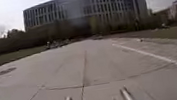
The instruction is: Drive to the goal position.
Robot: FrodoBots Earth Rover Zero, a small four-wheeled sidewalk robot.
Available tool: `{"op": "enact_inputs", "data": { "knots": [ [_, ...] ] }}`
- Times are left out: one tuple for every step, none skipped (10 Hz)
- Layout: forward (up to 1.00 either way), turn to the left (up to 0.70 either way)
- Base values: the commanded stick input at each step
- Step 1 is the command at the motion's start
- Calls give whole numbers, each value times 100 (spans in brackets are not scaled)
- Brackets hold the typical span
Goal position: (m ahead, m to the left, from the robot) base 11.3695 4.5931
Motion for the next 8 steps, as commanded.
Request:
{"op": "enact_inputs", "data": {
  "knots": [
    [100,2],
    [100,2],
    [100,2],
    [100,2],
    [100,2],
    [100,2],
    [100,2],
    [100,2]
  ]
}}
